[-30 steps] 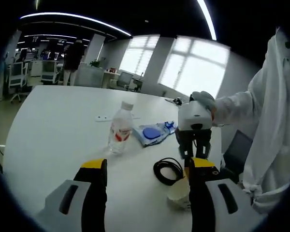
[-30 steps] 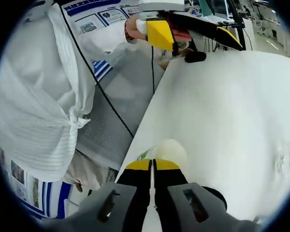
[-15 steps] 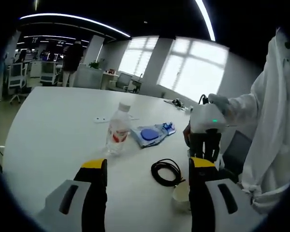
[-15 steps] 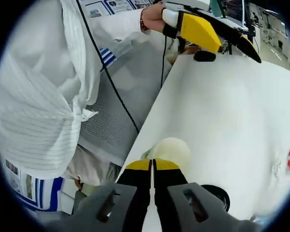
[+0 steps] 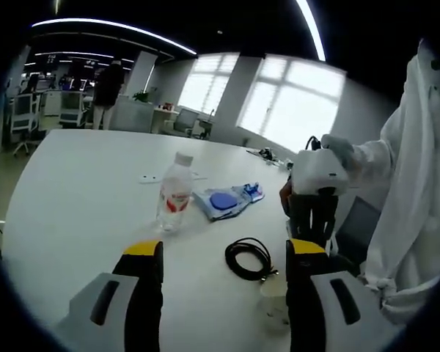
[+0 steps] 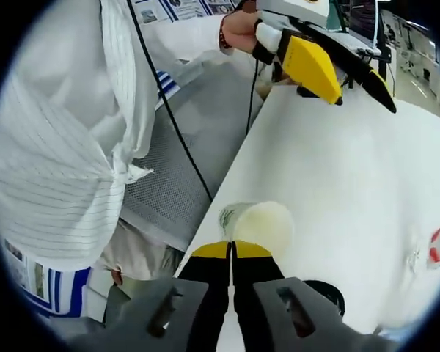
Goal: Arrange the tabletop items into an orderly group along one side of the table until the central work area is clear of visible clutter.
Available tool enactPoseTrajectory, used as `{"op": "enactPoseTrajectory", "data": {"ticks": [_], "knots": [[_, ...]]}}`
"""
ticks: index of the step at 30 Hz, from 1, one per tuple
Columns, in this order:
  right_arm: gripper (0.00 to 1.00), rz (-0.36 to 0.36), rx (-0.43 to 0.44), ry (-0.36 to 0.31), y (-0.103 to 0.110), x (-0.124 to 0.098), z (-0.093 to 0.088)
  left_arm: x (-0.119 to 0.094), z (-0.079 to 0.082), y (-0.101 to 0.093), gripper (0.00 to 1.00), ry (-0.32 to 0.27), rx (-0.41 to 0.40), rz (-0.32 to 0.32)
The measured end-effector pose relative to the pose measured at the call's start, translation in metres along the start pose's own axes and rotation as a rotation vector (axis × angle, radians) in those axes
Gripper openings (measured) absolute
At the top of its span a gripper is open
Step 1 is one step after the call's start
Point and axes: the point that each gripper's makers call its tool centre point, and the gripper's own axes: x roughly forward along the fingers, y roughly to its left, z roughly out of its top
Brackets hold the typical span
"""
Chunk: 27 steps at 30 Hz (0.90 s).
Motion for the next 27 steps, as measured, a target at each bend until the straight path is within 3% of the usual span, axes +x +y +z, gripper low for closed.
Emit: {"op": "enactPoseTrajectory", "data": {"ticks": [7,15,27], "knots": [[0.00,-0.062,-0.001,-0.002,-0.016,-0.024,0.000,0.003,0.005,0.002,0.68,-0.009,0.002,-0.003],[0.00,-0.187,0.018,0.002,-0.040,-0.062,-0.007,0.003,0.004,0.002,0.68,-0.010,0.004,-0.005],[0.00,-0.325,0.039,0.071,-0.068,-0.106,-0.025,0.001,0.000,0.005,0.68,-0.014,-0.004,-0.001]]}}
